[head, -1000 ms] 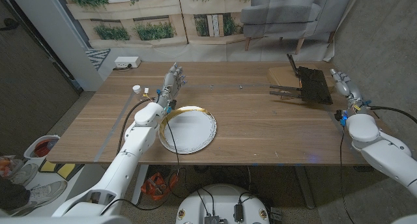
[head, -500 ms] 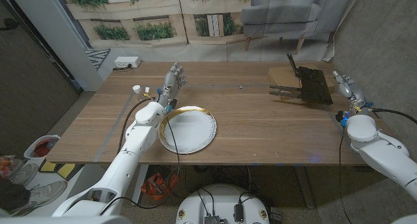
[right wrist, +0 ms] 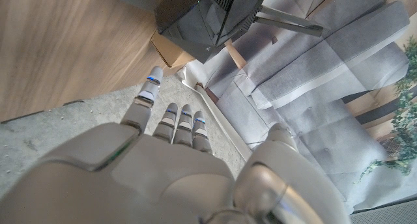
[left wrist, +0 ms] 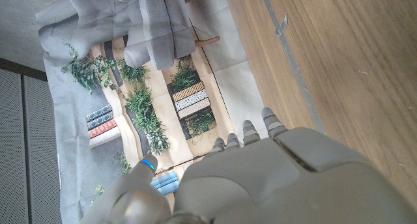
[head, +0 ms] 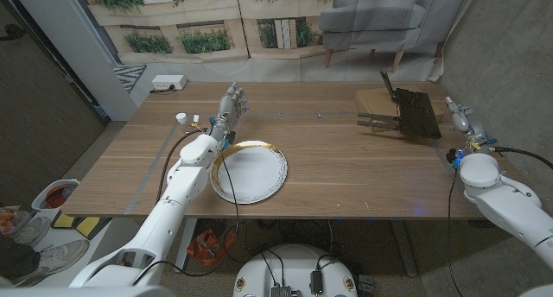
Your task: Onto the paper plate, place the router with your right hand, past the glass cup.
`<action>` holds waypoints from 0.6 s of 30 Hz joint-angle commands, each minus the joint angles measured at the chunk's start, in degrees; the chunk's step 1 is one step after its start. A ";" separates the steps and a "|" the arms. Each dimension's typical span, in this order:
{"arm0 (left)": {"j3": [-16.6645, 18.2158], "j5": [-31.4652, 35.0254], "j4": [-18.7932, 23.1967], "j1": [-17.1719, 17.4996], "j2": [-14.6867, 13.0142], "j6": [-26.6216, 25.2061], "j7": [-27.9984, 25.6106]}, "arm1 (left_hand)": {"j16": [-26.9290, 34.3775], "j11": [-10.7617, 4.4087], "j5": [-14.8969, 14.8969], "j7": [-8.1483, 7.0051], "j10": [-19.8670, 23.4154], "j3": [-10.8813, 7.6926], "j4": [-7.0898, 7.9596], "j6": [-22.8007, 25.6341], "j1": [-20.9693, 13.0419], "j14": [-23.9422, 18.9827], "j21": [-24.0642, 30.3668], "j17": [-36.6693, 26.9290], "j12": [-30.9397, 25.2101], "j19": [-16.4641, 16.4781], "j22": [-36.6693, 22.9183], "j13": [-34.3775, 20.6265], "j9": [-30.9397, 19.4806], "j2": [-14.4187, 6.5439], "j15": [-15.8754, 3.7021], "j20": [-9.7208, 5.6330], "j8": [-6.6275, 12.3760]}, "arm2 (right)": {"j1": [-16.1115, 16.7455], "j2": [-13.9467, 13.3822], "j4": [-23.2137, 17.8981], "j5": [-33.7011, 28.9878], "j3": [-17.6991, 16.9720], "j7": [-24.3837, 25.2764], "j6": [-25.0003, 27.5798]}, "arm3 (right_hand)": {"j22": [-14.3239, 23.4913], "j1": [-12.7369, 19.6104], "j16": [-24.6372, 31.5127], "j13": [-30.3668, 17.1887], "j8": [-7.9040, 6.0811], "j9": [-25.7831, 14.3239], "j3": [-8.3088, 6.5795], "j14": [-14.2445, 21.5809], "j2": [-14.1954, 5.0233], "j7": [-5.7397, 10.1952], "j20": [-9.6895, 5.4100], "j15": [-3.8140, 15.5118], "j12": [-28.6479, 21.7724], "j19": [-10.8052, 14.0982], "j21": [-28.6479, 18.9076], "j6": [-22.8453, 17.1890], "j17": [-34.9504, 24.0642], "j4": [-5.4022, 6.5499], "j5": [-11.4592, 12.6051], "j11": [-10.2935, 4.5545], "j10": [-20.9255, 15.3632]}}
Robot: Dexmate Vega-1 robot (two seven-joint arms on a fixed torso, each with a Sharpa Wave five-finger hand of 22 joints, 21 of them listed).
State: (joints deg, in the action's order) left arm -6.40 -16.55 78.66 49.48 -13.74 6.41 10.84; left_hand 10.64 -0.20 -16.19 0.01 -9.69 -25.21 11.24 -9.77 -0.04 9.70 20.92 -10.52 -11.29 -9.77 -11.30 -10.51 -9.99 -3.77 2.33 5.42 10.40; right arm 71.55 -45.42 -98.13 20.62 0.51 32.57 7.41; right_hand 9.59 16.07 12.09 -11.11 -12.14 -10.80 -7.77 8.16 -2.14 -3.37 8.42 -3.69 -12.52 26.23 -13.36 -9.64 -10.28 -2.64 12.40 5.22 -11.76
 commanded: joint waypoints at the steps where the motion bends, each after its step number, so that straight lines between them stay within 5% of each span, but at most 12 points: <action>1: -0.08 0.15 0.66 0.38 -0.09 -0.36 -0.22 | 0.39 0.36 -0.54 0.16 -12.82 0.23 -0.10 -7.92 -0.01 12.04 -0.15 -0.30 -0.28 -4.77 -0.30 -0.19 -0.23 -6.55 0.32 0.35 0.17 | 0.24 1.88 0.87 4.24 -1.27 -1.02 -0.54 | 0.14 1.21 0.10 -0.08 0.04 -0.28 -0.65 0.61 -0.41 -0.47 0.49 -0.23 0.19 0.51 -0.12 -0.04 -0.17 -0.56 -0.09 0.32 -0.27; 11: -0.12 0.13 0.85 0.42 -0.16 -0.49 -0.24 | 0.38 0.29 -0.55 0.20 -12.74 0.25 -0.10 -7.90 -0.01 12.05 -0.16 -0.30 -0.32 -4.72 -0.30 -0.19 -0.23 -6.54 0.37 0.28 0.18 | 0.46 3.95 1.84 9.01 -2.77 -2.78 -3.55 | 0.08 5.05 0.33 -0.09 0.06 -0.26 -2.57 3.49 -1.79 -1.42 -0.52 -1.41 0.05 2.70 0.30 -0.81 -0.14 -2.92 -0.60 1.44 -1.57; 18: -0.08 0.17 0.88 0.48 -0.22 -0.47 -0.33 | 0.39 0.19 -0.56 0.18 -12.85 0.27 -0.09 -7.87 -0.01 12.04 -0.17 -0.31 -0.28 -4.70 -0.30 -0.20 -0.23 -6.54 0.39 0.26 0.19 | 0.52 4.64 2.61 11.95 -3.34 -4.70 -5.52 | 0.23 9.28 0.75 -0.29 0.40 -0.34 -4.66 8.93 -2.70 -3.43 -3.57 -1.49 -0.78 10.50 -0.83 -1.45 -0.32 -5.50 -1.57 3.48 -4.83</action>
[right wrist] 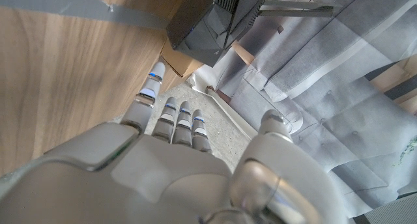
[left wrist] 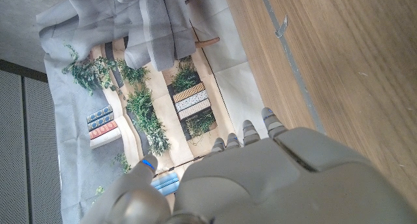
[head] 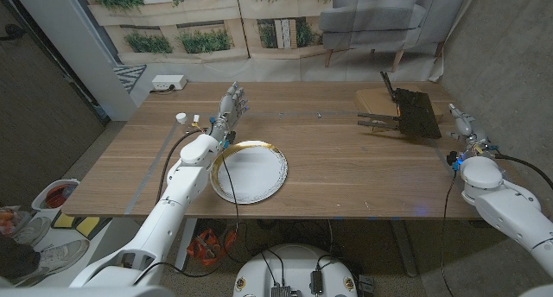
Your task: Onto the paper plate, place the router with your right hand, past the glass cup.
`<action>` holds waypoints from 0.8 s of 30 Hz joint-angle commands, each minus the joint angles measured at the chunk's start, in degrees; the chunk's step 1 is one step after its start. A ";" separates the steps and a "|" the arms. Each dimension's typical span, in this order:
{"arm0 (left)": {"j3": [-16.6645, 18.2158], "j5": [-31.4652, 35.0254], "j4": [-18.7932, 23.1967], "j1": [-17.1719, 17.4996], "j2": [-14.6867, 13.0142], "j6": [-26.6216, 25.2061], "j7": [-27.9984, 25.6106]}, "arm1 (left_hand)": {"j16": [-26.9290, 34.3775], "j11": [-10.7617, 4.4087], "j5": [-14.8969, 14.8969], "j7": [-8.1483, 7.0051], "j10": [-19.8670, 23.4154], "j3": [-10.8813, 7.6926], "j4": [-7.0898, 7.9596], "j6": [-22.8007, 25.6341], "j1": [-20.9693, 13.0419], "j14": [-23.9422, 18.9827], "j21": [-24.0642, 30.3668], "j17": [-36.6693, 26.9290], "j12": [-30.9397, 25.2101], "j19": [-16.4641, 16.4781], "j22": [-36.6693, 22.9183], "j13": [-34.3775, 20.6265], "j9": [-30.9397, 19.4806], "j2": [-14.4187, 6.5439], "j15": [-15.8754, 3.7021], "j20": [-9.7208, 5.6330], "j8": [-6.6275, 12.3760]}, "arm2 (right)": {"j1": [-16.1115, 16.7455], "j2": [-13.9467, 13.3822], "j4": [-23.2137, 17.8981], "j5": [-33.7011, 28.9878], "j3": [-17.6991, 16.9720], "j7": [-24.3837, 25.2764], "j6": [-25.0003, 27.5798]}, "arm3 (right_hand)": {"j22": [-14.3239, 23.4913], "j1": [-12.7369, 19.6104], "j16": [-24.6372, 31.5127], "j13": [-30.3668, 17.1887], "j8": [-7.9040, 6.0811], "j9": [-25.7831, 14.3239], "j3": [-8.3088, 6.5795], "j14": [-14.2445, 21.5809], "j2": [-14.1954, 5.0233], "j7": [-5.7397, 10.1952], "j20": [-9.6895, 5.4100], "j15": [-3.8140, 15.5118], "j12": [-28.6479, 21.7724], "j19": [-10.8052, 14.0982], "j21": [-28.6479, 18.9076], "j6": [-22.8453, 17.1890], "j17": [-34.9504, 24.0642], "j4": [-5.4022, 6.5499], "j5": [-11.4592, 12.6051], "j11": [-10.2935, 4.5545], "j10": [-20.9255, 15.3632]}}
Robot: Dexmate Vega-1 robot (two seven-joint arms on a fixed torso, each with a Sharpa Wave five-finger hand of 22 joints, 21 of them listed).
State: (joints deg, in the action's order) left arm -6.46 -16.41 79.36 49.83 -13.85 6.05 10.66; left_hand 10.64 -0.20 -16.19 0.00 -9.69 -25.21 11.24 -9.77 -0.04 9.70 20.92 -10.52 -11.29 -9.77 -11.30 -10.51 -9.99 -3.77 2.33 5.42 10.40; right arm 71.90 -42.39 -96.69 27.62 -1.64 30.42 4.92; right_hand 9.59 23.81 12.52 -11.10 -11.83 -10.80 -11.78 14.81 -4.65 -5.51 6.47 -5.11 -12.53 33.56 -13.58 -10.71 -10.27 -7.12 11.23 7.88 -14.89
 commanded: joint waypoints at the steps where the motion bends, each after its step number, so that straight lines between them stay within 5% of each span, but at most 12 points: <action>1: -0.01 0.05 0.18 0.13 -0.10 -0.07 -0.17 | 0.39 0.34 -0.56 0.14 -12.85 0.27 -0.09 -7.89 -0.01 12.04 -0.18 -0.30 -0.28 -4.70 -0.30 -0.20 -0.23 -6.54 0.38 0.26 0.19 | 0.16 1.62 1.17 5.26 -1.20 -2.67 -3.05 | 0.24 1.65 0.51 -0.32 0.07 -0.36 -0.73 3.17 -0.21 -1.64 -1.78 -0.21 -0.88 3.79 -0.67 -0.59 -0.40 -1.05 -0.48 0.94 -2.04; 10: 0.02 -0.01 0.38 0.26 -0.12 -0.15 -0.24 | 0.37 0.23 -0.57 0.19 -12.79 0.28 -0.09 -7.87 -0.01 12.09 -0.23 -0.31 -0.32 -4.76 -0.31 -0.20 -0.24 -6.54 0.41 0.38 0.20 | 0.15 1.46 1.46 8.90 -1.56 -5.23 -3.27 | 0.32 1.81 1.62 -0.50 0.18 -0.40 -1.20 9.36 -0.28 -3.03 -1.71 0.50 -1.65 11.44 -2.11 -1.42 -0.87 -0.91 -0.82 2.71 -4.99; 24: 0.03 -0.04 0.83 0.56 -0.21 -0.20 -0.36 | 0.36 0.34 -0.57 0.17 -12.77 0.31 -0.09 -7.88 -0.01 12.13 -0.25 -0.31 -0.33 -4.71 -0.31 -0.20 -0.24 -6.54 0.38 0.28 0.19 | -0.02 1.12 2.00 14.49 -1.89 -10.04 -3.68 | 0.30 2.66 2.46 -0.61 -0.41 -0.42 -2.08 14.50 -0.74 -5.67 -2.91 0.11 -2.65 14.09 -1.82 -4.44 -1.13 -1.09 -0.91 4.15 -8.28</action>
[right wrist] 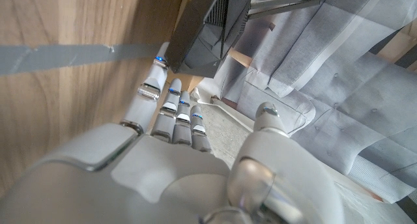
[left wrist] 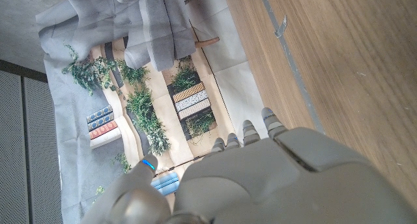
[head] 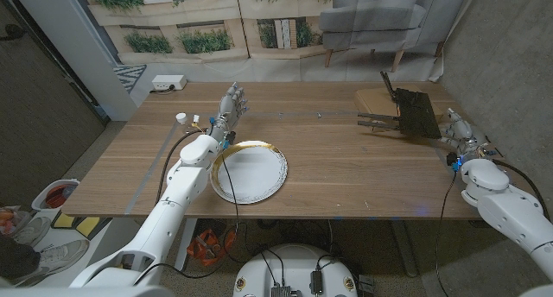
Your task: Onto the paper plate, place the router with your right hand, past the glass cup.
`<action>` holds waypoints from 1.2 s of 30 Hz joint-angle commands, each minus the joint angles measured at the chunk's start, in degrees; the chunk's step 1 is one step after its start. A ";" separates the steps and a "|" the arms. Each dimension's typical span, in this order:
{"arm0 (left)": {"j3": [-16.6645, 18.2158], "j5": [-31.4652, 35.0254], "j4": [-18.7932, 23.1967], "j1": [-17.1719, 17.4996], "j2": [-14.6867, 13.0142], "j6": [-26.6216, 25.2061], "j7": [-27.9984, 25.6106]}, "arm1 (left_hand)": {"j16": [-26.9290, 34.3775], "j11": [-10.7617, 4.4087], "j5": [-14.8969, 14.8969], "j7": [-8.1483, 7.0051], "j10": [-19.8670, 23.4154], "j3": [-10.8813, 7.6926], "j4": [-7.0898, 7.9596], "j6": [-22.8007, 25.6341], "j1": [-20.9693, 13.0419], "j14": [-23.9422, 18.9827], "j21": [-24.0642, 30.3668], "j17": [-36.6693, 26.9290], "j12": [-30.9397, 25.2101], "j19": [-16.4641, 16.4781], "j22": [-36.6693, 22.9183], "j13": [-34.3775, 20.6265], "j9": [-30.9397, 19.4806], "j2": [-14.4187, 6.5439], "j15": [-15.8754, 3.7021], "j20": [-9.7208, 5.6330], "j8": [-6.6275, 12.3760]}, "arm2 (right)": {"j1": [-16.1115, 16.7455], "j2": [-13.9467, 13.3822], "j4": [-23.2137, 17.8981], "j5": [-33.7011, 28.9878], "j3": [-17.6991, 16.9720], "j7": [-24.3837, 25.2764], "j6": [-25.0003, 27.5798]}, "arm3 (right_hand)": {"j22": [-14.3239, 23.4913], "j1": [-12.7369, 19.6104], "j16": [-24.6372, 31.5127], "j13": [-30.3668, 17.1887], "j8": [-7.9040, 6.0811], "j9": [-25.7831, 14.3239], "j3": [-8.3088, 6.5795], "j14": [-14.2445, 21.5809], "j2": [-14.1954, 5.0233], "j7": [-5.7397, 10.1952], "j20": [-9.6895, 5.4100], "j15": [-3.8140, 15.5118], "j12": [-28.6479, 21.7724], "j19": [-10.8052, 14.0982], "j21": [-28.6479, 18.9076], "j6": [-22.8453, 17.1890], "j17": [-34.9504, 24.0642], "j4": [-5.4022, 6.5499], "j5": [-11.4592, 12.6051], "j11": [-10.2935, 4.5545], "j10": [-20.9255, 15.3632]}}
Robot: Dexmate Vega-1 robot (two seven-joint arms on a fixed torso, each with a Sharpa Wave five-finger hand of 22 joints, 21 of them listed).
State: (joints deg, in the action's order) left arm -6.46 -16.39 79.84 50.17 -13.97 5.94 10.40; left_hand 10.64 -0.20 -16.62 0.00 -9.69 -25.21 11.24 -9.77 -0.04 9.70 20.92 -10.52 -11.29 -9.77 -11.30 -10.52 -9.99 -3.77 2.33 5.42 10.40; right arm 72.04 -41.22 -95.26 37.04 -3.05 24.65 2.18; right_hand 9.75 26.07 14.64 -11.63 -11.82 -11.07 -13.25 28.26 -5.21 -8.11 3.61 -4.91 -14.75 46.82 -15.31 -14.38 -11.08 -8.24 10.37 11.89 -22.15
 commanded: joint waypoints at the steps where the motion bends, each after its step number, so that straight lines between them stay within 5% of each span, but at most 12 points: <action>1: 0.01 -0.03 0.46 0.28 -0.14 -0.13 -0.11 | 0.36 0.32 -0.14 0.18 -12.78 0.31 -0.09 -7.88 -0.01 12.13 -0.25 -0.30 -0.33 -4.71 -0.31 -0.20 -0.24 -6.54 0.43 0.28 0.19 | -0.18 0.09 0.63 5.51 -0.54 -4.61 -1.18 | 0.15 0.38 0.35 -0.08 -0.42 -0.14 -0.61 1.14 -0.17 -3.15 -0.16 -0.04 -0.43 0.89 -0.07 -0.83 -0.33 0.05 -0.05 0.15 -1.06; 11: 0.09 -0.26 0.85 0.54 -0.26 -0.28 -0.01 | 0.37 0.34 -0.14 0.25 -12.81 0.32 -0.09 -7.94 -0.01 12.13 -0.27 -0.30 -0.32 -4.71 -0.31 -0.20 -0.24 -6.55 0.42 0.28 0.17 | -0.53 -0.19 1.02 8.51 -0.56 -6.49 -1.06 | 0.11 2.10 -0.12 -0.12 -0.31 -0.17 -1.31 1.59 0.01 -3.67 -1.36 -0.18 -0.50 1.33 0.41 -1.59 -0.31 -0.82 0.02 0.27 -1.56; 23: 0.17 -0.40 0.85 0.54 -0.33 0.10 0.07 | 0.37 0.27 -0.15 0.23 -12.93 0.34 -0.09 -7.89 0.00 12.14 -0.32 -0.30 -0.29 -4.73 -0.31 -0.20 -0.24 -6.54 0.38 0.28 0.19 | -0.10 -3.57 -1.52 9.10 0.01 -3.12 6.04 | 0.15 0.35 -0.50 -0.15 -0.13 -0.21 -0.24 1.74 1.24 -3.75 0.11 -1.01 -0.25 1.16 1.13 -2.13 -0.71 0.16 -0.28 0.59 -1.34; 30: 0.10 -0.34 0.83 0.49 -0.31 0.26 -0.02 | 0.37 0.49 -0.15 0.16 -12.91 0.35 -0.09 -7.87 0.00 12.15 -0.34 -0.30 -0.30 -4.73 -0.32 -0.20 -0.24 -6.54 0.39 0.26 0.20 | -0.43 -5.66 -2.32 12.01 -0.09 -4.10 11.62 | 0.21 -3.26 -0.07 -0.17 -0.15 -0.32 1.85 4.42 2.96 -3.87 1.71 -2.86 -0.55 3.44 1.18 -3.51 -1.08 1.78 -0.17 0.64 -2.96; 36: 0.06 -0.38 0.96 0.55 -0.35 0.02 -0.06 | 0.38 0.41 -0.15 0.20 -12.88 0.37 -0.10 -7.86 0.00 12.14 -0.35 -0.30 -0.32 -4.71 -0.32 -0.20 -0.24 -6.53 0.37 0.28 0.20 | -0.70 -5.64 -1.81 12.51 0.02 -5.06 11.42 | 0.25 -3.95 1.19 -0.48 -0.16 -0.35 2.11 9.54 2.55 -3.96 1.04 -2.46 -1.65 7.24 0.80 -5.20 -1.26 2.08 0.35 0.65 -6.30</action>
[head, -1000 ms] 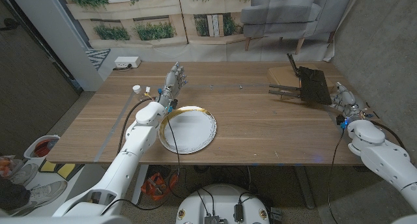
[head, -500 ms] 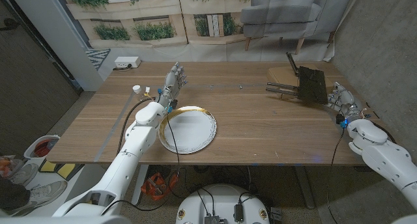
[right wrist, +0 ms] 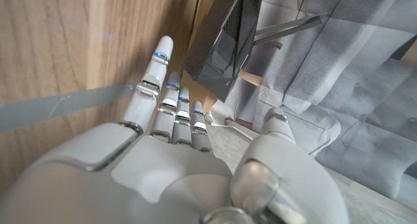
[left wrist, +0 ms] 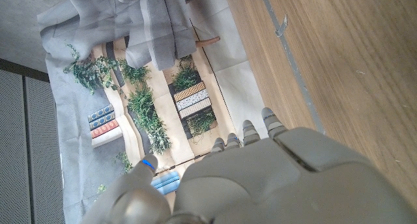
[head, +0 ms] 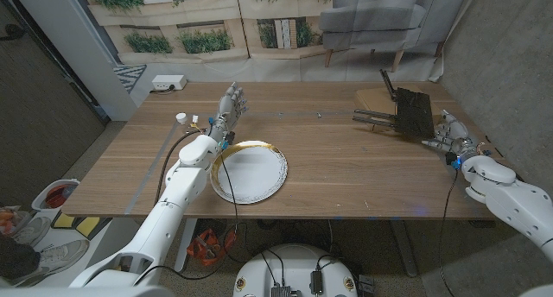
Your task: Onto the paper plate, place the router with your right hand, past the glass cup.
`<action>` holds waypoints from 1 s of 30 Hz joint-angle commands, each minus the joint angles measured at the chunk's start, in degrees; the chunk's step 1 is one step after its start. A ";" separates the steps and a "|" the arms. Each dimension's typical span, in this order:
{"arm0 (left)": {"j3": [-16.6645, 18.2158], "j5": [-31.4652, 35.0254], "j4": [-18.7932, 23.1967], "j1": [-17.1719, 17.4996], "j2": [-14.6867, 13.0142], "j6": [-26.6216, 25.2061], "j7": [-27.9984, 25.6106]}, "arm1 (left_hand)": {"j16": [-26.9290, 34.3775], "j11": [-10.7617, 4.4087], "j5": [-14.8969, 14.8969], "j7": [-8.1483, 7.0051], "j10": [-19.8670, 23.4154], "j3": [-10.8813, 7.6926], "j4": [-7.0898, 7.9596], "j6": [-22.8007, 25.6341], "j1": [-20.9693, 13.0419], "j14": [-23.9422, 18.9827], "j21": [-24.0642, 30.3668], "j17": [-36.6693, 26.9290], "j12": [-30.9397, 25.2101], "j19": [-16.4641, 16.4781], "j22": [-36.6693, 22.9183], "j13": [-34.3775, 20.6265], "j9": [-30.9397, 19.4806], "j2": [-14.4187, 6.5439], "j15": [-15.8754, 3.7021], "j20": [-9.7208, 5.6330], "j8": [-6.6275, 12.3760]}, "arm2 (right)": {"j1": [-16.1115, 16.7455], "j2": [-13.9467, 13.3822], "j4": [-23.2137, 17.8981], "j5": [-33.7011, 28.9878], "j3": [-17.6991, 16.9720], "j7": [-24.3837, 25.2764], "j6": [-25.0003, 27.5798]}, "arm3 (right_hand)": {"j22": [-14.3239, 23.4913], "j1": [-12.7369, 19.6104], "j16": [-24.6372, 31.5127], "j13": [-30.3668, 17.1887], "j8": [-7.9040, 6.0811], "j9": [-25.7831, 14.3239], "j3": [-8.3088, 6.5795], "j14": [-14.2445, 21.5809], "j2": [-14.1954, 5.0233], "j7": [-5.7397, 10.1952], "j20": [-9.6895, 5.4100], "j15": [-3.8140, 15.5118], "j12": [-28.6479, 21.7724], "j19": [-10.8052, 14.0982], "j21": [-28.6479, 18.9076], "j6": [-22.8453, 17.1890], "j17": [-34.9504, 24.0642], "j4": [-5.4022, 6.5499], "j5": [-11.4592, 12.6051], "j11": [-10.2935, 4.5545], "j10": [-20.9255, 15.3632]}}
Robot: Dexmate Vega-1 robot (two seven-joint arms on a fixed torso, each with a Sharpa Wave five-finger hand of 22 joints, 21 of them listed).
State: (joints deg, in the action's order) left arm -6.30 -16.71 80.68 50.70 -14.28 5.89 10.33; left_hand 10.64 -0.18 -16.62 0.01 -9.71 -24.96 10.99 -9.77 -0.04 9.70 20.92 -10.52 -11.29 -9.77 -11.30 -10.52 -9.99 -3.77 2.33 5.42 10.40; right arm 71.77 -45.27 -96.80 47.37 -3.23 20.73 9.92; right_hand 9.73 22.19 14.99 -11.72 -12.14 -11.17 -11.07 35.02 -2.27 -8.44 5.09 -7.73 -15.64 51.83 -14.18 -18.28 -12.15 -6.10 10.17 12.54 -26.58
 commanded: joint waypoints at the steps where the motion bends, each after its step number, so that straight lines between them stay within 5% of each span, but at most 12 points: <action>1: -0.12 -0.01 0.12 0.03 -0.05 0.07 -0.02 | 0.37 0.36 -0.15 0.18 -12.83 0.12 0.15 -7.87 0.00 12.15 -0.35 -0.30 -0.33 -4.71 -0.32 -0.20 -0.24 -6.53 0.41 0.26 0.20 | -0.48 -1.56 -0.22 2.28 0.18 -1.31 3.58 | 0.26 0.01 0.91 -0.41 0.14 -0.27 -0.09 3.18 -0.41 -3.65 -0.40 0.68 -0.84 2.64 -0.37 -1.55 -0.20 -0.12 0.58 0.01 -2.12; 17: -0.26 0.09 0.76 0.28 -0.13 -0.33 -0.26 | 0.36 0.30 -0.16 0.23 -12.91 0.14 0.15 -7.93 -0.01 12.21 -0.40 -0.30 -0.31 -4.71 -0.32 -0.20 -0.24 -6.54 0.39 0.31 0.18 | -1.49 -2.69 -0.08 3.50 0.61 -3.94 4.35 | 0.32 1.78 1.84 -0.57 0.11 -0.36 -0.58 6.84 -0.55 -3.73 -1.84 2.32 -1.40 5.54 -0.48 -3.37 -0.64 -1.25 0.70 0.03 -4.00; 30: -0.03 -0.03 1.53 0.89 -0.27 -0.43 -0.59 | 0.33 0.55 -0.17 0.39 -13.18 0.13 0.15 -8.04 -0.01 12.30 -0.47 -0.30 -0.22 -4.80 -0.32 -0.20 -0.24 -6.58 0.50 0.30 0.15 | -3.44 -4.12 0.13 4.71 1.85 -5.19 7.55 | 0.40 6.29 3.03 -0.64 -0.19 -0.55 -1.72 10.12 -0.52 -3.83 -2.43 3.26 -2.22 8.42 -0.55 -6.21 -1.48 -3.11 0.67 -0.01 -6.77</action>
State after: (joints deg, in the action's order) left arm -6.47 -16.70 81.69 51.19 -14.42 5.77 10.10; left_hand 10.64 -0.09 -16.62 0.00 -9.80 -24.97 10.99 -9.77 -0.04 9.70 20.54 -10.52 -11.29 -9.77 -11.30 -10.51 -9.99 -3.77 2.33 5.42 10.40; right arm 70.24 -47.91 -96.98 51.26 -2.62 16.65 15.44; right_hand 10.02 27.51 17.42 -12.18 -12.13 -11.61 -12.66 44.51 -3.21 -8.93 2.68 -4.77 -17.51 59.26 -14.41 -23.59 -13.42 -8.64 10.41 12.56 -32.53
